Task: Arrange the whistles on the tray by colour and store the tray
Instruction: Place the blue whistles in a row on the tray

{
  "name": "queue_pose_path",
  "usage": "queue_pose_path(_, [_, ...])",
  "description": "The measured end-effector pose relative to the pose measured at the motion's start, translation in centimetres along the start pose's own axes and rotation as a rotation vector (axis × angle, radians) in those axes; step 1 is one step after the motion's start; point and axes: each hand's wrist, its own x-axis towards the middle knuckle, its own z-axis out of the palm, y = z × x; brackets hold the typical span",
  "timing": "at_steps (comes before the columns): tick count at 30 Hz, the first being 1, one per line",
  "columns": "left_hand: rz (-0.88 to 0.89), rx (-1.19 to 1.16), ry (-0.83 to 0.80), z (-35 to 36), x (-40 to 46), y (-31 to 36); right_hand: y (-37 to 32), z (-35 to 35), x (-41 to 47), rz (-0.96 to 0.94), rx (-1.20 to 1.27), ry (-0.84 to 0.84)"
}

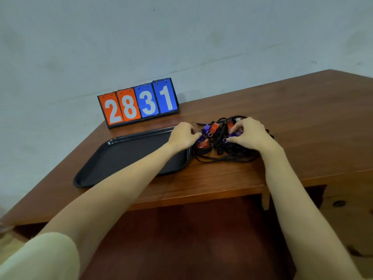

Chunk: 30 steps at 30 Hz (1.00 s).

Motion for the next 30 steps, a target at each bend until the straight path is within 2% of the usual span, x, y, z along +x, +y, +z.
queue_pose_path(4, [0.005,0.054,-0.036,0.0,1.3,0.5,0.4,0.1,0.2,-0.023,0.115,0.048])
queue_pose_path(9, [-0.019,0.040,-0.071,-0.2,1.9,0.8,1.2,0.5,0.7,-0.001,0.147,-0.019])
queue_pose_path(11, [-0.049,0.037,-0.088,-0.2,2.0,0.6,1.2,0.4,0.7,-0.019,0.180,0.020])
queue_pose_path(15, [-0.049,-0.046,0.040,-0.3,1.9,-0.1,0.6,-0.1,0.6,-0.036,0.325,0.242])
queue_pose_path(17, [-0.034,-0.149,0.144,-0.8,1.5,-0.2,0.2,-0.1,0.6,-0.057,0.340,0.288])
queue_pose_path(22, [-0.017,-0.348,0.240,-3.0,0.0,-2.0,-1.5,0.6,0.0,-0.168,0.301,0.269])
queue_pose_path(26, [-0.027,-0.362,0.252,-4.8,-2.4,-5.9,-3.5,0.8,-0.2,-0.151,0.391,0.279])
queue_pose_path(30, [-0.110,-0.319,0.260,-6.9,-5.0,-11.3,-8.0,2.0,0.3,-0.177,0.433,0.160])
